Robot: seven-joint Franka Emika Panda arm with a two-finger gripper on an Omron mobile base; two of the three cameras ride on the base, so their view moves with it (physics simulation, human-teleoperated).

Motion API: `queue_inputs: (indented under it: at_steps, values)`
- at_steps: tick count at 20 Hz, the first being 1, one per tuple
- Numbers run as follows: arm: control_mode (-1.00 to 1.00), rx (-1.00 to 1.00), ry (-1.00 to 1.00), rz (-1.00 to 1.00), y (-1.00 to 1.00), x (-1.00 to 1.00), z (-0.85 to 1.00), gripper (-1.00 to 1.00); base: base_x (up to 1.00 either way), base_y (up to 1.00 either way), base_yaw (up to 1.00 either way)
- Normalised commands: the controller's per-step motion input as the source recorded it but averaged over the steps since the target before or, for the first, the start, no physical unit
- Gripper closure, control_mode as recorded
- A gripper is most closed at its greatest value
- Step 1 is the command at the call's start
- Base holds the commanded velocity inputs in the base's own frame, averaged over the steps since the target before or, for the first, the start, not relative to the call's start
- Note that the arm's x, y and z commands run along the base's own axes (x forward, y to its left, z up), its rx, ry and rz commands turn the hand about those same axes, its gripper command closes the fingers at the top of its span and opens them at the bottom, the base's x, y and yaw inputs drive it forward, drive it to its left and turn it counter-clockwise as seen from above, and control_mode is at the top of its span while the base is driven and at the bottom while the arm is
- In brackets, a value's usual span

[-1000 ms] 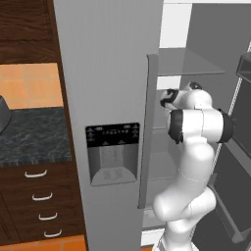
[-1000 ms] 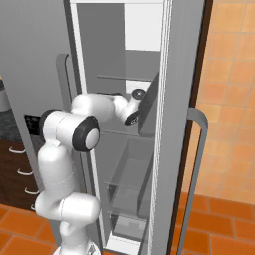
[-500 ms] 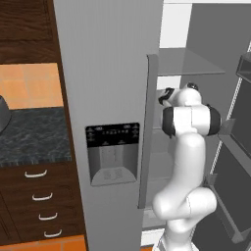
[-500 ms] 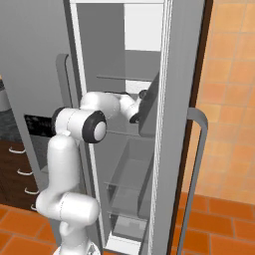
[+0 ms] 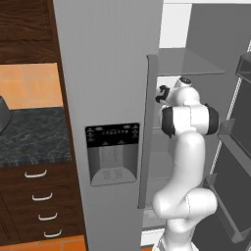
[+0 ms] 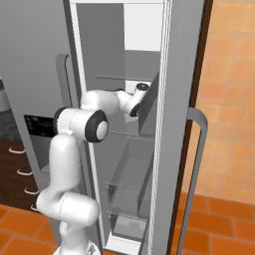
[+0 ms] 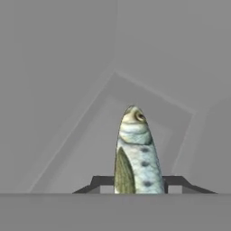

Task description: Place one tomato and one fish in each tupperware on the nearby counter, to pack two identical lunches.

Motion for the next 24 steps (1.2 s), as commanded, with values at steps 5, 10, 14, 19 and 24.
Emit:
queue_inputs:
  at_steps: [5, 10, 14, 19, 24]
  values:
    - [-1.0, 0.0, 0.02, 0.15, 0.79, -0.67, -1.0, 1.0, 0.0, 0.0, 0.0]
    - [-1.0, 0.14, 0.0, 0.03, -0.26, -0.92, -0.23, 1.0, 0.0, 0.0, 0.0]
    - [-1.0, 0.05, 0.01, 0.0, 0.09, -1.0, 0.16, 1.0, 0.0, 0.0, 0.0]
    - [-1.0, 0.08, 0.1, 0.0, 0.29, -1.0, 0.39, 1.0, 0.0, 0.0, 0.0]
    - [-1.0, 0.0, 0.11, 0.06, 0.79, -0.98, 0.01, 1.0, 0.0, 0.0, 0.0]
